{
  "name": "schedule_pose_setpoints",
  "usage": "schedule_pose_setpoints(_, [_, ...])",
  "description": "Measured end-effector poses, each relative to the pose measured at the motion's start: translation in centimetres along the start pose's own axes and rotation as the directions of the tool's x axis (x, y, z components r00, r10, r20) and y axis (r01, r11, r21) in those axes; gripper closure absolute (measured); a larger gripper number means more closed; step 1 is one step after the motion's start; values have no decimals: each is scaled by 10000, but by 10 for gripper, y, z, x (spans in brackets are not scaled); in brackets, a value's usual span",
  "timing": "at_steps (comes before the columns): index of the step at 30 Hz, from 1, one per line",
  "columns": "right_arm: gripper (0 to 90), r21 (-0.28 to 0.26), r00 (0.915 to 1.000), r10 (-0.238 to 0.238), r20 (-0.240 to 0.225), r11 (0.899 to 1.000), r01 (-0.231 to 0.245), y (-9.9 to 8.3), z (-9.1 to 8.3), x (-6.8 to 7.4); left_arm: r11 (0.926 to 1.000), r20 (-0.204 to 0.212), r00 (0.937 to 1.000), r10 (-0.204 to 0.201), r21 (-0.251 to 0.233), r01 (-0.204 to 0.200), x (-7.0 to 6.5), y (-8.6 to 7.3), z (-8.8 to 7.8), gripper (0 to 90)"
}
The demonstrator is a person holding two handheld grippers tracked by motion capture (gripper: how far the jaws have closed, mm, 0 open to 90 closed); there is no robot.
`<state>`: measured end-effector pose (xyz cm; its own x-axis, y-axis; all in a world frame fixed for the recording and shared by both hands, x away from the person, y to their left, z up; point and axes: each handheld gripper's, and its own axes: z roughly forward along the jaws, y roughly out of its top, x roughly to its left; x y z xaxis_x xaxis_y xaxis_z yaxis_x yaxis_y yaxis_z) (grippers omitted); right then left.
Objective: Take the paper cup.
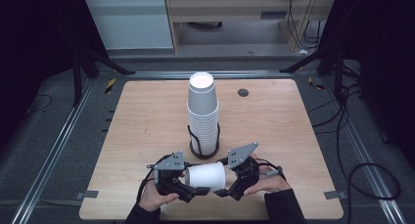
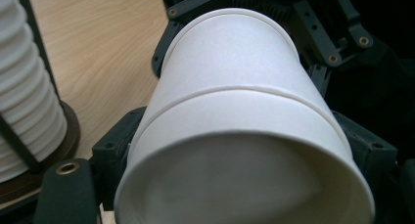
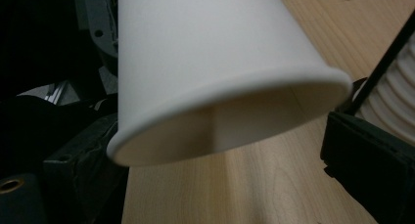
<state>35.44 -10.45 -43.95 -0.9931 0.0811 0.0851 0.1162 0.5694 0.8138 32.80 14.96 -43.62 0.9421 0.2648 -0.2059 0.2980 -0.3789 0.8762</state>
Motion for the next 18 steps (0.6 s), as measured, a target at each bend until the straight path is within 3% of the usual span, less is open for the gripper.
schedule_pose_setpoints(5, [42, -549, 9992, 345, 181, 9979, -334, -2, -17, -2, 9998, -231, 9997, -73, -206, 68, 4, -3, -11, 190])
schedule_pose_setpoints(12, [29, -769, 9952, 862, 466, 9936, -825, -6, -24, -3, 9907, -598, 9968, -535, -1283, 455, 11, -10, -28, 188])
schedule_pose_setpoints(18, [28, -1582, 9902, 1334, 414, 9794, -1253, -11, -28, -4, 9835, -623, 9954, -724, -1702, 609, 13, -16, -30, 187])
